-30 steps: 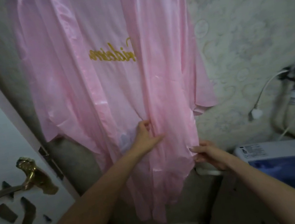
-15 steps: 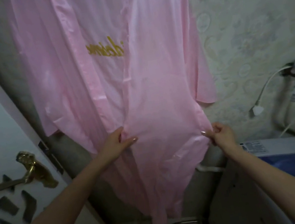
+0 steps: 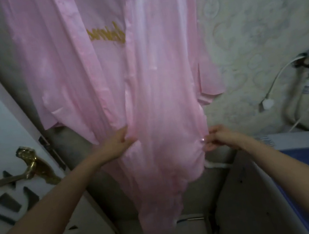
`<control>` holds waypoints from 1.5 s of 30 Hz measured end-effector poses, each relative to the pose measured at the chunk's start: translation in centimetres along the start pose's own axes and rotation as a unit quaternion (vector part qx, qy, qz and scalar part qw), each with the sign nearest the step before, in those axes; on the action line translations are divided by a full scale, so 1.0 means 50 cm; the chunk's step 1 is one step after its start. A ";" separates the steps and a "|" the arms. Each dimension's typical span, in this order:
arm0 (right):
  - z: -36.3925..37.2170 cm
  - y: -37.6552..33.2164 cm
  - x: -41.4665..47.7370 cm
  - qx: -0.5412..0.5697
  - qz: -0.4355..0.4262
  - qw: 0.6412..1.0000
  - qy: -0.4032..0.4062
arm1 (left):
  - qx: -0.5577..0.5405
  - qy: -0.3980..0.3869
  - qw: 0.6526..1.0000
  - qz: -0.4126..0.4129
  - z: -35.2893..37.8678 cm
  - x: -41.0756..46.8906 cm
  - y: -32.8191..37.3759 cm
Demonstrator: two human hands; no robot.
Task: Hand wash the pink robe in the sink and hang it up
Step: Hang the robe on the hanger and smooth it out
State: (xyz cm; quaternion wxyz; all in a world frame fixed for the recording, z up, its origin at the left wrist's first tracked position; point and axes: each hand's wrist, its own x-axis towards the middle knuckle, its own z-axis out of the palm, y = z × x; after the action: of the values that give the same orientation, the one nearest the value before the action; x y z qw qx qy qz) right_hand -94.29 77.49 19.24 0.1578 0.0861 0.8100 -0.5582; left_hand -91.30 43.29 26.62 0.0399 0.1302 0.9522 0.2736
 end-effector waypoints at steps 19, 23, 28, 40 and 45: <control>-0.037 -0.022 0.014 -0.094 -0.074 0.985 0.127 | -0.043 0.052 0.995 -0.072 -0.057 0.036 -0.039; -0.028 -0.040 -0.022 -0.075 0.071 0.979 -0.175 | -0.102 -0.150 0.980 -0.077 -0.054 0.027 -0.040; -0.042 -0.040 0.012 -0.061 -0.025 0.998 0.006 | 0.030 -0.005 0.997 -0.068 -0.060 0.045 -0.046; -0.022 -0.006 0.034 0.138 -0.021 0.979 0.148 | -0.085 0.083 0.990 -0.073 -0.058 0.059 -0.108; -0.025 0.017 0.041 0.171 -0.038 0.962 0.208 | -0.119 0.077 0.988 -0.068 -0.047 0.056 -0.151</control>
State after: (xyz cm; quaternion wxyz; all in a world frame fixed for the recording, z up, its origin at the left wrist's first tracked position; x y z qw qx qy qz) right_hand -96.12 78.91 18.17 -0.0529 0.1955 0.7202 -0.6636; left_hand -96.04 36.69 24.57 0.0002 0.0383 0.9196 0.3911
